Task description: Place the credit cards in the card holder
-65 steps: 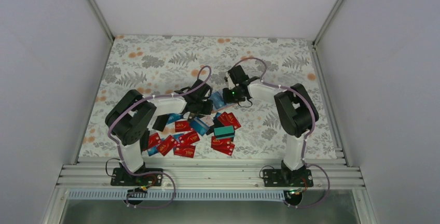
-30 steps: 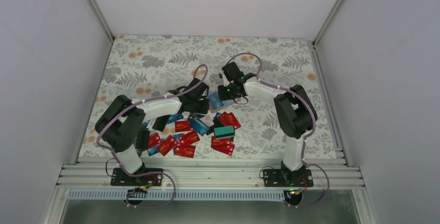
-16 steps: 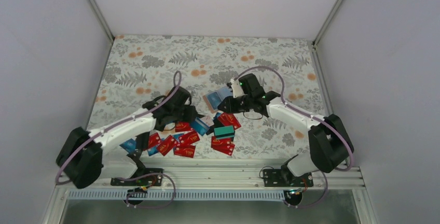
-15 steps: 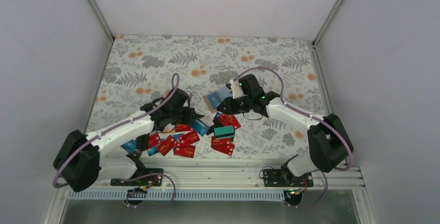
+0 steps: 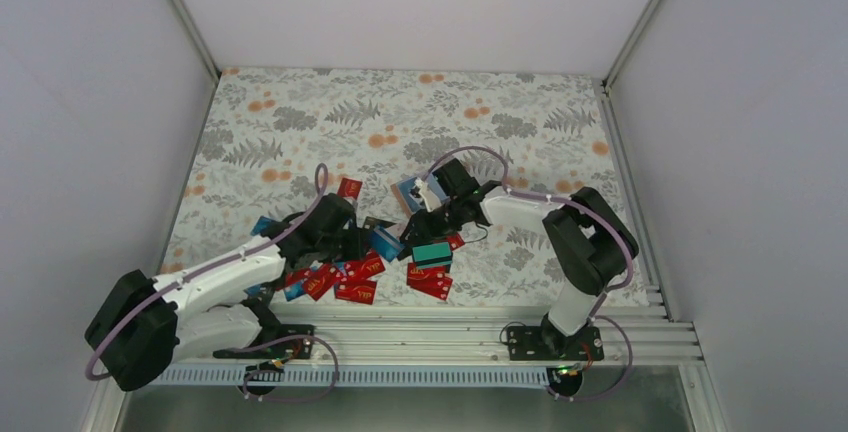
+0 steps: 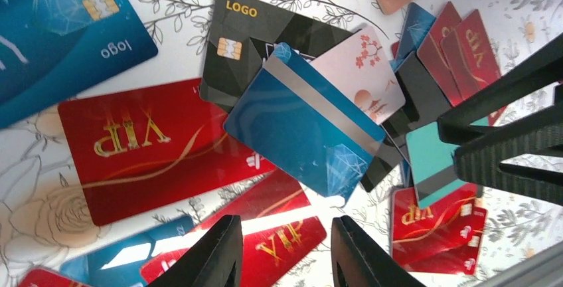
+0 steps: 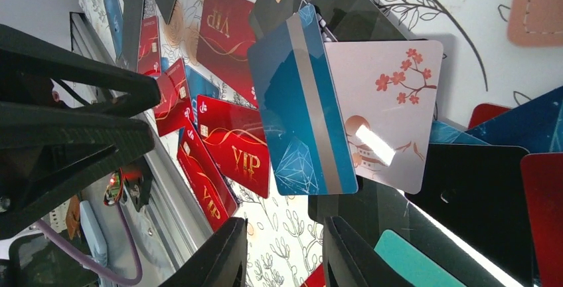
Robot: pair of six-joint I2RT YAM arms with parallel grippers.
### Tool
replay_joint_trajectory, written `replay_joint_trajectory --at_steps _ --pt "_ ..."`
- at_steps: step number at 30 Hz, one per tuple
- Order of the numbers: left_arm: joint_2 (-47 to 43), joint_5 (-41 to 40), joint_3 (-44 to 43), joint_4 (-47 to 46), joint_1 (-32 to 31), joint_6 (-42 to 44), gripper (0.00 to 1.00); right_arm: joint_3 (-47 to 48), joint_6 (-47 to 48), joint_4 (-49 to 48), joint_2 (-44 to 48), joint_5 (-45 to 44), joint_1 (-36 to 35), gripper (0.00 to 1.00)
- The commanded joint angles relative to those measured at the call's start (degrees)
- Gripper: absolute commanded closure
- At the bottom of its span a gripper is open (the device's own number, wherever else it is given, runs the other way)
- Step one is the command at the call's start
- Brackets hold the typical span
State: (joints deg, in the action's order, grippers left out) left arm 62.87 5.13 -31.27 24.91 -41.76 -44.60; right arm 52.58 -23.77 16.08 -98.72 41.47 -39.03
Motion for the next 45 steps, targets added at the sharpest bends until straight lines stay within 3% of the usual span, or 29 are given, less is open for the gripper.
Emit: replay_joint_trajectory --at_steps 1,11,45 --pt "2.94 -2.8 -0.73 -4.32 -0.01 -1.45 0.67 0.06 -0.44 -1.03 0.18 -1.06 -0.71 0.69" --pt "11.92 -3.7 -3.68 -9.4 0.31 -1.13 0.76 -0.63 -1.62 -0.94 1.45 -3.66 -0.72 0.68" --pt "19.13 -2.52 2.31 -16.98 1.57 -0.92 0.76 -0.97 -3.4 -0.58 4.76 -3.9 -0.7 0.67"
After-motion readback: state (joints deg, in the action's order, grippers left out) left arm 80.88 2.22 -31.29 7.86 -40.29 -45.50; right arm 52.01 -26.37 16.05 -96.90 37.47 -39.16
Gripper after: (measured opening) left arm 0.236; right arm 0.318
